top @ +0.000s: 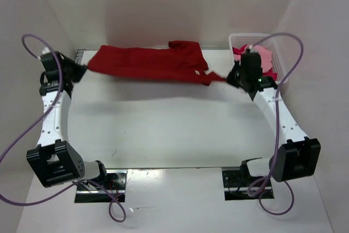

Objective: Fold and stack the t-shirts
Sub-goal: Flatten out the tshirt, then fold the flattened tshirt in 1/3 of the way

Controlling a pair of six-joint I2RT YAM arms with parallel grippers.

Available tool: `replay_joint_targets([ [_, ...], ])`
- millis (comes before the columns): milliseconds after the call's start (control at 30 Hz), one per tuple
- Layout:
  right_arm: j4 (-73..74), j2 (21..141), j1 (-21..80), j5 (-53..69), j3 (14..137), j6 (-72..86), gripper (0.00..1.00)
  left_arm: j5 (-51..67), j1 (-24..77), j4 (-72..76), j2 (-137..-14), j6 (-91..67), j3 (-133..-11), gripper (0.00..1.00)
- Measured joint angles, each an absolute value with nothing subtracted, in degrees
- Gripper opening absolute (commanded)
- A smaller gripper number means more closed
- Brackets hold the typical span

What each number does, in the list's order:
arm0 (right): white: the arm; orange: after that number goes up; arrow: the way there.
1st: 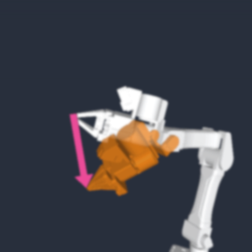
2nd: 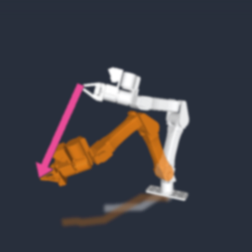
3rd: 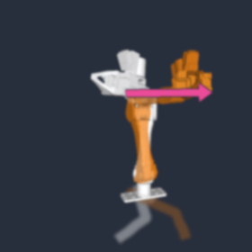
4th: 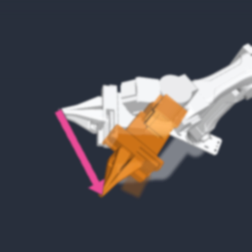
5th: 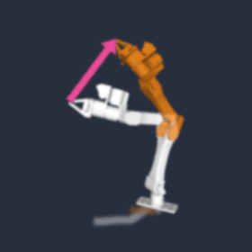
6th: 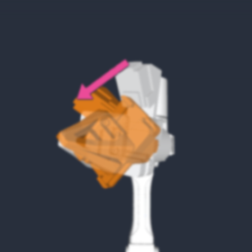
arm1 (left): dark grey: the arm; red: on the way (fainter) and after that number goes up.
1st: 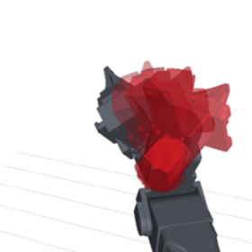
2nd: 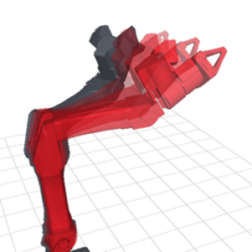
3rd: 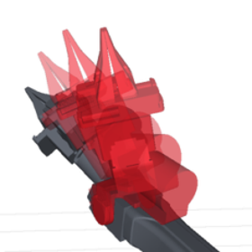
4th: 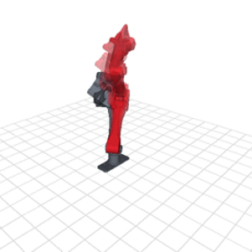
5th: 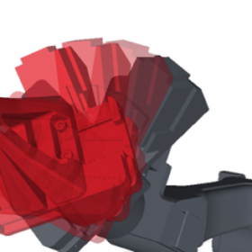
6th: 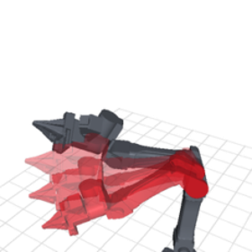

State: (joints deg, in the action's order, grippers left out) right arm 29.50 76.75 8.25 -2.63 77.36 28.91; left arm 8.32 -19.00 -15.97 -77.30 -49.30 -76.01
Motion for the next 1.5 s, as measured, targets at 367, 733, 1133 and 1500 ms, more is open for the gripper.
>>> replay_joint_targets([
  [367, 42.3, 60.3, 9.5, 5.7, 54.7, 34.8, 0.00, 3.7, -19.1, -24.5, -64.2, -47.8, -45.1, 0.00],
  [733, 56.9, 50.3, 9.6, 13.9, 49.8, 39.6, 0.00, 4.8, -20.1, -32.4, -59.3, -46.2, -44.6, 0.00],
  [1133, 46.3, 77.0, 9.6, 8.8, 64.0, 38.3, 0.00, 6.3, -20.2, -26.2, -72.8, -46.5, -52.1, 0.00],
  [1500, 37.4, 99.2, 9.3, 3.2, 85.3, 34.4, 0.00, 6.5, -20.2, -19.2, -88.1, -46.7, -58.3, 0.00],
])
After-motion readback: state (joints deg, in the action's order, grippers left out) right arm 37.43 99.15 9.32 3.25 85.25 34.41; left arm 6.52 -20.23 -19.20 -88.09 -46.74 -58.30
